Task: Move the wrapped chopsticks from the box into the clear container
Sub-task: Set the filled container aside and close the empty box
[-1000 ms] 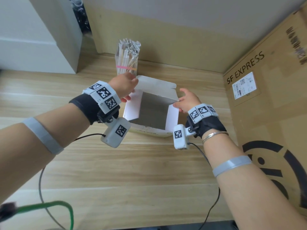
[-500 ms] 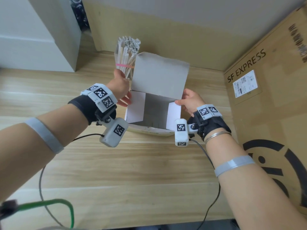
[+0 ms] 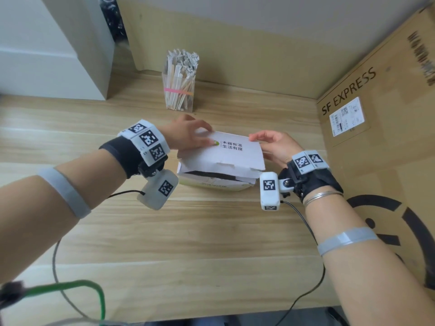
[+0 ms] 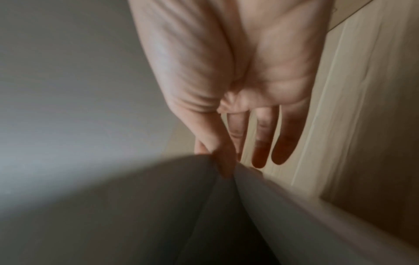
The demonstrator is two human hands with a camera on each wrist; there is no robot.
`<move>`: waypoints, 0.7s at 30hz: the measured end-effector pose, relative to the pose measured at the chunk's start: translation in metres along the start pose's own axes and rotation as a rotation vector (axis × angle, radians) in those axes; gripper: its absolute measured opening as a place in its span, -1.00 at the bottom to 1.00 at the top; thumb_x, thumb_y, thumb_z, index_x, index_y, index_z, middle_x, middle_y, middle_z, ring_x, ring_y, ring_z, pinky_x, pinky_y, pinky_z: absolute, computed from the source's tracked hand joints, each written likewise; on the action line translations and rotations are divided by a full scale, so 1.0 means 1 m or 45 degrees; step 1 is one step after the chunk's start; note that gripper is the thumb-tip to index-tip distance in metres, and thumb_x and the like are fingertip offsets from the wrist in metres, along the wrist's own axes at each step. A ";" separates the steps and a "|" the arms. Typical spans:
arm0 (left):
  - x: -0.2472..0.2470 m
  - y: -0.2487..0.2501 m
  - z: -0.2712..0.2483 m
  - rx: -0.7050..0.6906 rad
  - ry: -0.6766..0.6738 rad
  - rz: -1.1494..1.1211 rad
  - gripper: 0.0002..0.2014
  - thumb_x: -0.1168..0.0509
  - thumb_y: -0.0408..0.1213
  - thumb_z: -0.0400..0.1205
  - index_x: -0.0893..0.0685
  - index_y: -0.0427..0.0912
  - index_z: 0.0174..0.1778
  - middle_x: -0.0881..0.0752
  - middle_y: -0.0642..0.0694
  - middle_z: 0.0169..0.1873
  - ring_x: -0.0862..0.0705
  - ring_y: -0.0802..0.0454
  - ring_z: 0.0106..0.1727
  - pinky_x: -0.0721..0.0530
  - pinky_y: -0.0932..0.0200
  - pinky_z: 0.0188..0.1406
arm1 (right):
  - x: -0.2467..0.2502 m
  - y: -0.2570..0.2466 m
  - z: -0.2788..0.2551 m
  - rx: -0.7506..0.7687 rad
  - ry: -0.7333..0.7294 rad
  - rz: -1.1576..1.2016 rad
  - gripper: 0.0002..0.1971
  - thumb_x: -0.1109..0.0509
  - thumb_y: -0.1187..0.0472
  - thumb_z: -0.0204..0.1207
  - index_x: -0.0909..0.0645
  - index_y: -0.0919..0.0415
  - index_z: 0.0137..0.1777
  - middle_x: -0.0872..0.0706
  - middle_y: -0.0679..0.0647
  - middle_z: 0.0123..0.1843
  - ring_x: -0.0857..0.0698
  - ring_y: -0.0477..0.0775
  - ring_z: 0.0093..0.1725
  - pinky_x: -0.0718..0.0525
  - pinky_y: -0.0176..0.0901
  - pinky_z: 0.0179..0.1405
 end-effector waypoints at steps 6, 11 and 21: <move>-0.024 0.009 0.003 -0.172 -0.099 0.388 -0.08 -0.44 0.27 0.28 -0.05 0.55 0.49 -0.04 0.04 0.62 0.12 -0.13 0.67 0.09 -0.44 0.57 | -0.004 0.001 -0.005 0.001 0.023 -0.044 -0.69 -0.28 0.62 0.47 -0.64 0.18 -0.21 -0.67 0.14 0.19 -0.65 0.14 0.14 -0.59 0.08 0.31; -0.028 0.017 0.002 -0.225 -0.082 0.429 -0.09 -0.45 0.16 0.34 -0.02 0.58 0.48 -0.06 0.00 0.60 0.08 -0.14 0.66 -0.01 -0.47 0.54 | -0.003 0.000 -0.006 0.016 -0.001 -0.078 -0.70 -0.27 0.61 0.48 -0.63 0.19 -0.19 -0.68 0.16 0.20 -0.70 0.11 0.01 -0.70 -0.10 0.14; -0.032 0.016 0.004 -0.261 0.021 0.441 -0.15 -0.41 0.14 0.36 -0.07 0.54 0.49 -0.10 0.00 0.58 -0.03 -0.11 0.62 -0.30 -0.34 0.45 | -0.007 -0.005 -0.007 -0.074 0.011 -0.247 -0.75 -0.21 0.18 0.57 -0.63 -0.12 -0.26 -0.62 -0.04 0.26 -0.54 0.12 0.38 -0.51 0.36 0.37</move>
Point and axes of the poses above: each hand's wrist, its own z-axis towards the middle knuckle, its own x-axis out of the back of the hand, y = z × x, the point moved 1 cm from there along z, towards the middle knuckle
